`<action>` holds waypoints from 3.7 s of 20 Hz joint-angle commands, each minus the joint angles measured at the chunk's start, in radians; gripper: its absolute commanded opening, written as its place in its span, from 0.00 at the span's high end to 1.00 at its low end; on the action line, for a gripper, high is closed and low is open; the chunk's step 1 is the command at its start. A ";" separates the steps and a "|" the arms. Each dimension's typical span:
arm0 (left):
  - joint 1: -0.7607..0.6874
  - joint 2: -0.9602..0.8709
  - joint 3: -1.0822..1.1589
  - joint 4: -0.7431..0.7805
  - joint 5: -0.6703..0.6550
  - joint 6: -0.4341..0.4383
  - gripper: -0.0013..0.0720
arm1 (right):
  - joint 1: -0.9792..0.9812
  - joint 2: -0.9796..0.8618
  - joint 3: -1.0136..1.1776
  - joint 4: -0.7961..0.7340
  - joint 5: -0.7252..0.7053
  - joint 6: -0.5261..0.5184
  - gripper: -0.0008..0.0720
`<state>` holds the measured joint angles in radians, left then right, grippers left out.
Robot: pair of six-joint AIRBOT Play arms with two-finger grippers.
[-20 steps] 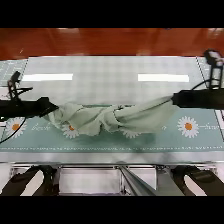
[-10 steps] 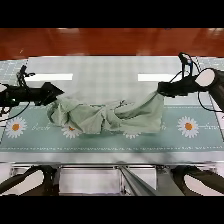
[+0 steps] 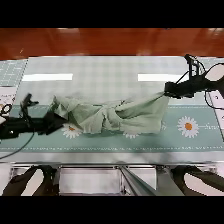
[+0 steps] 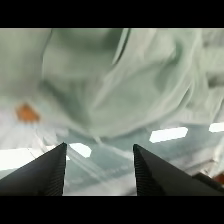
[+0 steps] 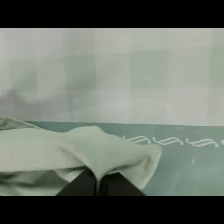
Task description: Fold the shirts.
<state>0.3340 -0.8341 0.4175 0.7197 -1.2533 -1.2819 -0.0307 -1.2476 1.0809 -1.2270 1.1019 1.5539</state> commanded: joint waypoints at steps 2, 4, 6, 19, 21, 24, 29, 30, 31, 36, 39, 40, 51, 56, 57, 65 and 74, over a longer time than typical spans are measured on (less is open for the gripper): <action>-0.056 0.057 -0.240 -0.113 0.082 -0.025 0.29 | -0.003 0.000 0.002 0.021 0.001 -0.013 0.95; -0.126 0.044 -0.252 -0.123 0.173 -0.044 0.29 | -0.003 0.000 0.002 0.021 0.002 -0.013 0.95; -0.208 0.024 -0.252 -0.155 0.291 -0.044 0.29 | -0.003 0.000 0.001 0.021 0.002 -0.013 0.95; -0.524 -0.253 -0.104 -0.459 0.631 0.013 0.39 | -0.003 0.000 0.002 0.059 -0.017 -0.014 0.95; -0.526 -0.286 -0.008 -0.459 0.622 0.072 0.96 | -0.003 0.000 0.002 0.067 -0.017 -0.014 0.95; -0.474 -0.285 0.195 -0.458 0.529 0.138 0.96 | -0.006 0.003 0.006 0.064 -0.011 -0.023 0.95; -0.257 -0.251 0.650 -0.458 0.300 0.144 0.96 | -0.046 0.053 0.222 0.064 0.053 -0.044 0.94; -0.212 -0.236 0.747 -0.459 0.282 0.143 0.96 | -0.051 0.064 0.296 0.064 0.067 -0.046 0.94; -0.172 -0.222 0.834 -0.458 0.268 0.129 0.96 | -0.050 0.080 0.384 0.053 0.082 -0.047 0.94; 0.023 -0.133 1.188 -0.458 0.218 0.106 0.96 | -0.050 0.193 0.746 0.038 0.120 -0.065 0.94; 0.141 -0.043 1.269 -0.457 0.199 0.098 0.96 | -0.050 0.298 0.869 0.003 0.125 -0.082 0.94; 0.187 -0.010 1.278 -0.454 0.184 0.099 0.96 | -0.050 0.338 0.893 -0.020 0.127 -0.085 0.94; 0.026 0.393 1.277 0.279 0.096 -0.106 0.96 | -0.050 0.596 0.904 -0.153 0.433 -0.043 0.94; -0.076 0.379 1.162 0.465 -0.058 -0.197 0.96 | -0.050 0.596 0.768 -0.106 0.476 -0.027 0.94; -0.076 0.366 1.094 0.451 -0.060 -0.196 0.96 | -0.050 0.596 0.712 -0.085 0.460 -0.028 0.94; -0.091 0.047 0.587 0.220 0.294 -0.115 0.96 | -0.050 0.385 0.114 -0.025 0.012 -0.048 0.94; -0.226 -0.673 0.931 0.220 0.459 -0.093 0.96 | -0.053 -0.356 0.422 0.225 -0.187 -0.071 0.94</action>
<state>0.1463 -1.3128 1.2301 0.9470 -0.8116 -1.3769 -0.0814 -1.4029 1.3964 -1.1515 0.9554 1.5009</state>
